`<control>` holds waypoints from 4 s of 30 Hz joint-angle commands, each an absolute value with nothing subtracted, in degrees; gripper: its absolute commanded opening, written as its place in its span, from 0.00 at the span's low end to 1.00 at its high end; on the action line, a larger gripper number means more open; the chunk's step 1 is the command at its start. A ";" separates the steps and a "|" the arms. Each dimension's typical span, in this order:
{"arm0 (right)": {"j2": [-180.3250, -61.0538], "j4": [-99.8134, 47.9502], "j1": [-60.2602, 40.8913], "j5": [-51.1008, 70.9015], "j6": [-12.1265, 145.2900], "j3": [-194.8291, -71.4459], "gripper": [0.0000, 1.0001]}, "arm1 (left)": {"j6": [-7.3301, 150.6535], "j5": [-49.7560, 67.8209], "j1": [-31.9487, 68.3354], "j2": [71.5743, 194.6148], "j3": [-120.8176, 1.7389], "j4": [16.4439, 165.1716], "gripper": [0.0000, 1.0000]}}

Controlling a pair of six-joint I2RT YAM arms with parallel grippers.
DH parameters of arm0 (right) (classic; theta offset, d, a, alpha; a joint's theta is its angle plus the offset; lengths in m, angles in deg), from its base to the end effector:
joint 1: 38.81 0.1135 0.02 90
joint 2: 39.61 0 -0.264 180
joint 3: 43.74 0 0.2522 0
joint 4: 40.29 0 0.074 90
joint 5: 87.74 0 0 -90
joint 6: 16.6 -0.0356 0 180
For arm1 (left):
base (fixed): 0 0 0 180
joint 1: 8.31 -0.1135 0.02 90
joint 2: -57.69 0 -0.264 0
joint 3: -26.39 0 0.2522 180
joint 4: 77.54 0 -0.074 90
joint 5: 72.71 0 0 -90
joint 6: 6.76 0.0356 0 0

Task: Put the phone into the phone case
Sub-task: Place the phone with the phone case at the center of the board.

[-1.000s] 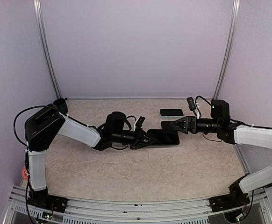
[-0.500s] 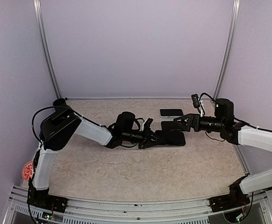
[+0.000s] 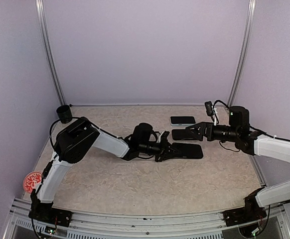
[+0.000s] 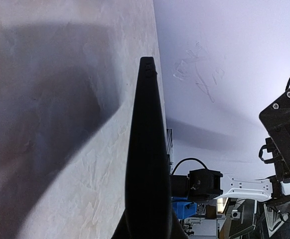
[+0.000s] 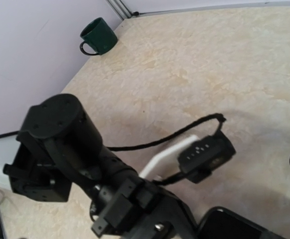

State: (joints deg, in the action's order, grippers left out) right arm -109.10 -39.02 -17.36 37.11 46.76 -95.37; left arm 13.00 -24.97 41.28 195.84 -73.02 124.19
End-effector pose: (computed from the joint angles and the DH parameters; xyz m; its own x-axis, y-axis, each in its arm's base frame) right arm 0.2393 0.1159 0.2496 -0.6325 0.1468 -0.7605 -0.5806 0.5600 0.5910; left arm 0.3119 -0.4033 0.1025 -0.9868 0.0846 -0.1381 0.1530 0.2063 -0.9665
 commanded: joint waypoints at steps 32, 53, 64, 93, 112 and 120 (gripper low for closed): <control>-104.97 -38.75 -18.24 36.27 46.90 -92.00 1.00 | 3.91 -22.79 41.62 207.16 -86.19 130.62 0.11; -106.45 -40.03 -18.24 36.89 46.24 -92.24 1.00 | 6.33 -20.97 41.44 203.02 -81.45 128.30 0.40; -106.67 -40.50 -18.24 37.33 45.97 -91.82 1.00 | 6.08 -21.20 41.26 200.46 -78.12 129.03 0.44; -107.60 -40.19 -18.24 37.93 46.08 -93.25 1.00 | 10.28 -20.36 40.31 196.54 -75.57 123.98 0.45; -106.74 -39.08 -18.24 36.77 47.19 -92.13 1.00 | 19.35 -15.69 37.51 188.22 -70.40 116.74 0.47; -106.48 -33.10 -18.50 30.67 52.91 -94.05 1.00 | 35.79 -5.59 35.95 173.54 -64.42 105.34 0.74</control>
State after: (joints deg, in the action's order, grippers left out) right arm -107.27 -37.09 -17.51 34.62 48.91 -92.38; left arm 26.10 -11.28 36.47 181.17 -67.27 110.51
